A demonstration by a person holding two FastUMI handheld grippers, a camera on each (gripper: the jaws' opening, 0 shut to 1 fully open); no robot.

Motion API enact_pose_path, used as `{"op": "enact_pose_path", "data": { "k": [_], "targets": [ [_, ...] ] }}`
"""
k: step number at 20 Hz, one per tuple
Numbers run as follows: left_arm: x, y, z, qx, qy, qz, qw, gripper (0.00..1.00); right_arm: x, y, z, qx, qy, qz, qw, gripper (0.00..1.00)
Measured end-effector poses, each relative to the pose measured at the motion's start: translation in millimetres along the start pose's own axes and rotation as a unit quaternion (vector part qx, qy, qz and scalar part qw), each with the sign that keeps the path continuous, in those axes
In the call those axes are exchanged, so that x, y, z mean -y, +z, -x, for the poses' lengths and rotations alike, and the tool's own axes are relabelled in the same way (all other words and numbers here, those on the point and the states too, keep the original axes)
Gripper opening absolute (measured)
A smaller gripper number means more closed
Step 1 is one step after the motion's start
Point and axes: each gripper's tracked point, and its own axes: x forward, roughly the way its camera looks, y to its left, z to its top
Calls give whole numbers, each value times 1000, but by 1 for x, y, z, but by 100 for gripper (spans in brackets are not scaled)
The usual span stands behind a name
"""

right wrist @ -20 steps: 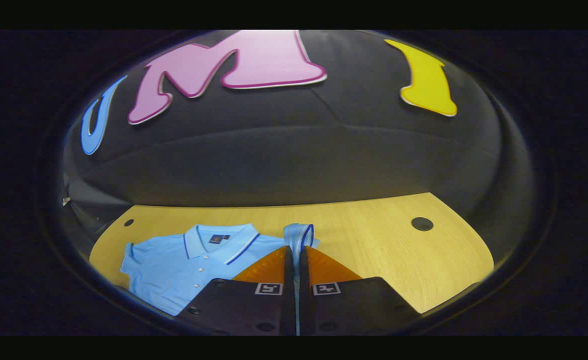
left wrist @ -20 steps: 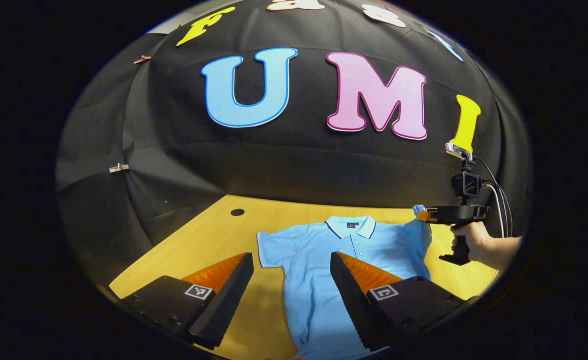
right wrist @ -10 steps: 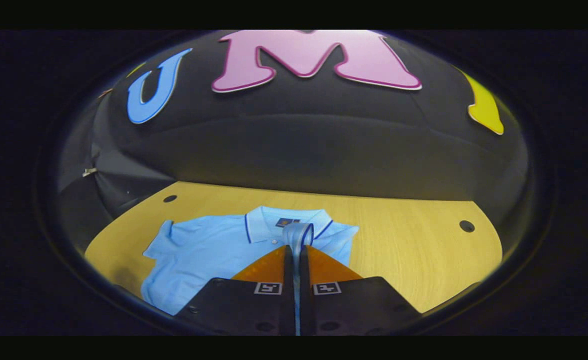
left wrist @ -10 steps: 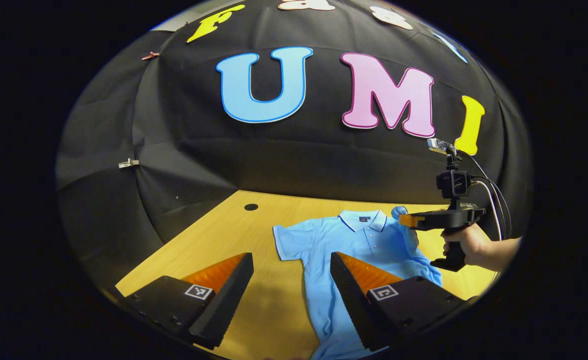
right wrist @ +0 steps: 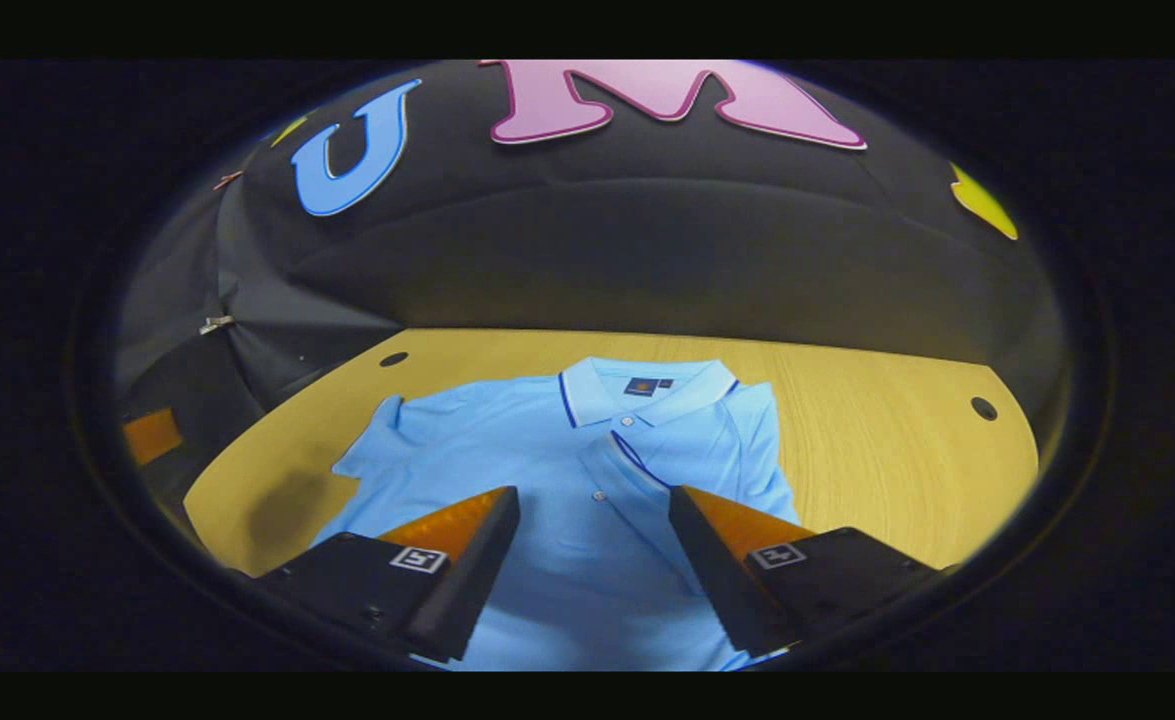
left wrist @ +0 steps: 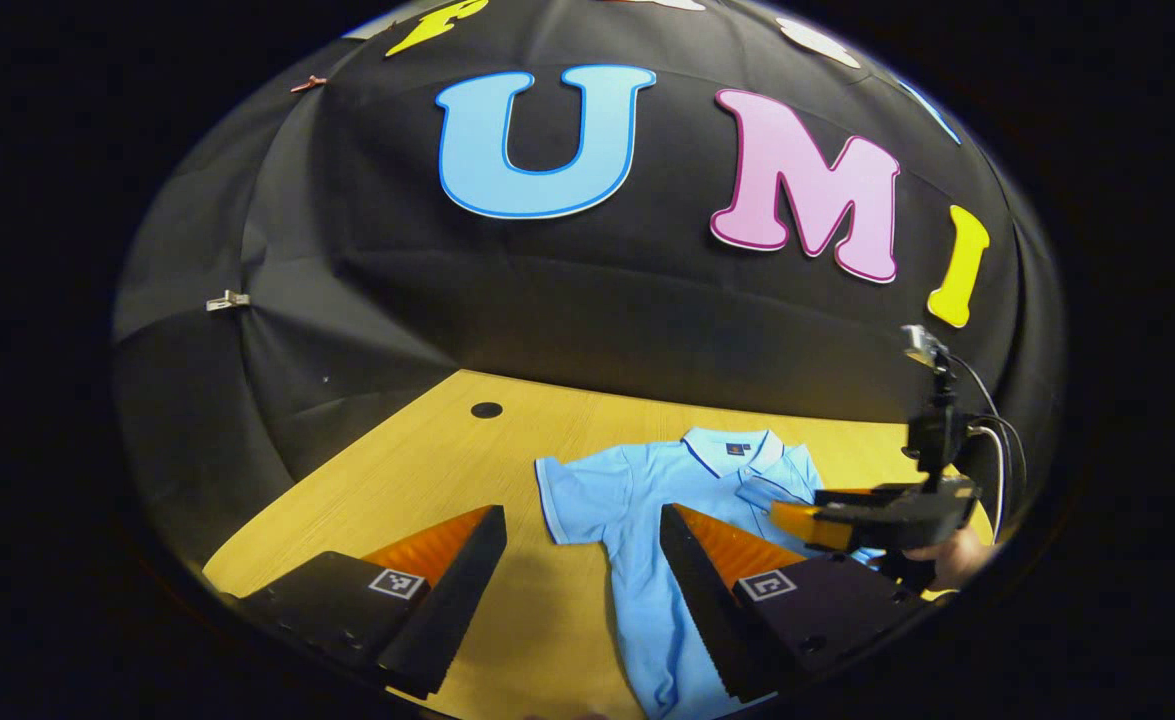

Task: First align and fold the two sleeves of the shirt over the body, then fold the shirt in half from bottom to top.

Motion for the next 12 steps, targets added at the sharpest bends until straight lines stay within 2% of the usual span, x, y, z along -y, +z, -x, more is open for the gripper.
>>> {"op": "enact_pose_path", "data": {
  "k": [1, 2, 5, 6, 9, 12],
  "targets": [
    [-3, 1, -15, -4, -2, -1, 1000, 98, 5, 0, 9, 5, -5, 3, 1000, 97],
    [-6, -1, -33, -12, -5, -1, 1000, 98, 11, 3, 17, 10, -10, 7, 1000, 89],
    [-18, -9, -85, -37, -1, 4, 999, 98, 33, 11, 48, 28, -35, 8, 999, 92],
    [-20, -11, -104, -44, -3, 8, 999, 98, 40, 15, 57, 35, -40, 3, 999, 99],
    [-28, -20, -153, -64, 0, 21, 998, 98, 62, 15, 86, 47, -64, -8, 997, 99],
    [-34, -29, -191, -78, 8, 10, 997, 98, 78, 8, 108, 47, -77, -20, 996, 98]
  ]
}}
